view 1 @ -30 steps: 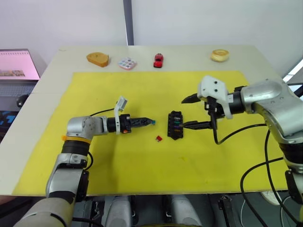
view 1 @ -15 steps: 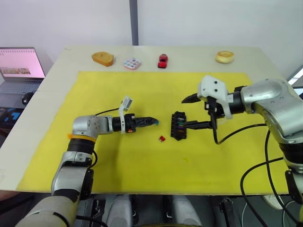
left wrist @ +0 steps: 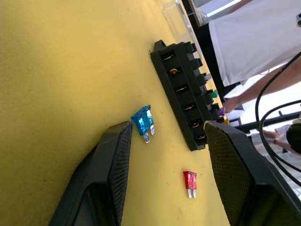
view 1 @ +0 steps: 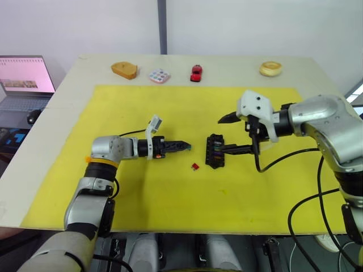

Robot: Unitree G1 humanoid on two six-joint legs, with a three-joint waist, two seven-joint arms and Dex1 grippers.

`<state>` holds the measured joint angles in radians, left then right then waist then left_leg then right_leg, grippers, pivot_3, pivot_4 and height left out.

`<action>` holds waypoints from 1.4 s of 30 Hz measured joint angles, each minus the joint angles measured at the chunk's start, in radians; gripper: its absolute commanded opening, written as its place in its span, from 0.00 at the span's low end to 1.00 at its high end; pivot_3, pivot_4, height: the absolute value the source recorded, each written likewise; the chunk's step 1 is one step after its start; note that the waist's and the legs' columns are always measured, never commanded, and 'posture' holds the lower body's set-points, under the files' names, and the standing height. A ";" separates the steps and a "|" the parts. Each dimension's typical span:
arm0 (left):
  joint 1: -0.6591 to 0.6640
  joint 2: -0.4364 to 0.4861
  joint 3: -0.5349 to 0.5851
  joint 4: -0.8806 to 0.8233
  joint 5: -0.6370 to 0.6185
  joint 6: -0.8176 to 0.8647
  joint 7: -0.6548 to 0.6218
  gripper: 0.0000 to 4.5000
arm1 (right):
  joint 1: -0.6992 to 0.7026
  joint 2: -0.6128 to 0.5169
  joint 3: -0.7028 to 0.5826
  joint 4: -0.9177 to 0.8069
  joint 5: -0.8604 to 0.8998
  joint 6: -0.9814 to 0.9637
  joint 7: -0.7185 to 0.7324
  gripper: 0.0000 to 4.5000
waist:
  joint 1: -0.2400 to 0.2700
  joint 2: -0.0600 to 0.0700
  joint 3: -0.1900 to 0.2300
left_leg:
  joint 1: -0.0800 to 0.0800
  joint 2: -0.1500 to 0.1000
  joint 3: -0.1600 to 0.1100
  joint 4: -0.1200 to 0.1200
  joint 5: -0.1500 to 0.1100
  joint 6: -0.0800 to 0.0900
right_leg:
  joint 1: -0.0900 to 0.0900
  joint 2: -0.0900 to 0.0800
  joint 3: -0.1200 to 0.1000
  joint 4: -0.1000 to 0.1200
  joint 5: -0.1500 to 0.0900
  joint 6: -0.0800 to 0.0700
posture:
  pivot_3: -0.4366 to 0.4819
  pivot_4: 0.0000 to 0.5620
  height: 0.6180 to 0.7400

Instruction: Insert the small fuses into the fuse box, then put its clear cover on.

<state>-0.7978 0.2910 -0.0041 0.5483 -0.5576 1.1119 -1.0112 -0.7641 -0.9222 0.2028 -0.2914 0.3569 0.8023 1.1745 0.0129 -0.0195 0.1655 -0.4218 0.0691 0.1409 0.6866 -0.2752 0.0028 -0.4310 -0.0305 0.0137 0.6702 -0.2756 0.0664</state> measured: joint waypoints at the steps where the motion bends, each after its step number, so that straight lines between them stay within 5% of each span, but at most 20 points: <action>1: -0.001 0.000 -0.001 0.001 0.001 0.000 -0.001 0.55 | 0.000 0.000 0.000 0.000 0.000 0.000 0.000 1.00 | 0.000 0.000 0.000 | 0.000 0.000 0.000 0.000 0.000 0.000 | 0.000 0.000 0.000 0.000 0.000 0.000 | 0.48 0.27 1.00; 3: -0.001 -0.002 -0.001 0.002 0.002 0.000 -0.005 0.55 | 0.000 0.000 0.000 0.000 0.000 0.000 0.000 1.00 | 0.000 0.000 0.000 | 0.000 0.000 0.000 0.000 0.000 0.000 | 0.000 0.000 0.000 0.000 0.000 0.000 | 0.48 0.27 1.00; 8: -0.001 -0.011 -0.007 0.008 0.012 -0.001 -0.006 0.06 | 0.000 0.000 0.000 0.000 0.000 0.000 0.000 1.00 | 0.000 0.000 0.000 | 0.000 0.000 -0.001 0.000 0.000 0.000 | 0.000 0.000 0.000 -0.001 0.000 0.000 | 0.48 0.27 1.00; 33: -0.028 -0.019 -0.030 0.050 0.058 -0.054 -0.027 0.06 | 0.001 0.000 0.000 -0.002 -0.001 0.000 -0.004 1.00 | 0.001 0.000 0.000 | 0.000 -0.001 -0.004 0.000 0.001 0.001 | 0.002 0.000 -0.002 -0.001 0.000 0.000 | 0.48 0.27 1.00; 42: 0.080 0.074 -0.166 -0.184 0.065 -0.078 -0.180 0.06 | 0.004 -0.006 0.000 -0.015 -0.001 0.007 -0.007 1.00 | -0.006 0.000 0.000 | -0.001 -0.001 -0.004 -0.002 0.001 0.001 | 0.001 0.000 -0.002 -0.002 0.000 0.000 | 0.48 0.27 1.00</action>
<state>-0.7178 0.3655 -0.1698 0.3640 -0.4926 1.0343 -1.1912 -0.7600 -0.9284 0.2029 -0.3059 0.3563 0.8090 1.1676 0.0069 -0.0195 0.1655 -0.4227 0.0684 0.1374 0.6849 -0.2746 0.0037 -0.4303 -0.0308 0.0119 0.6684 -0.2757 0.0663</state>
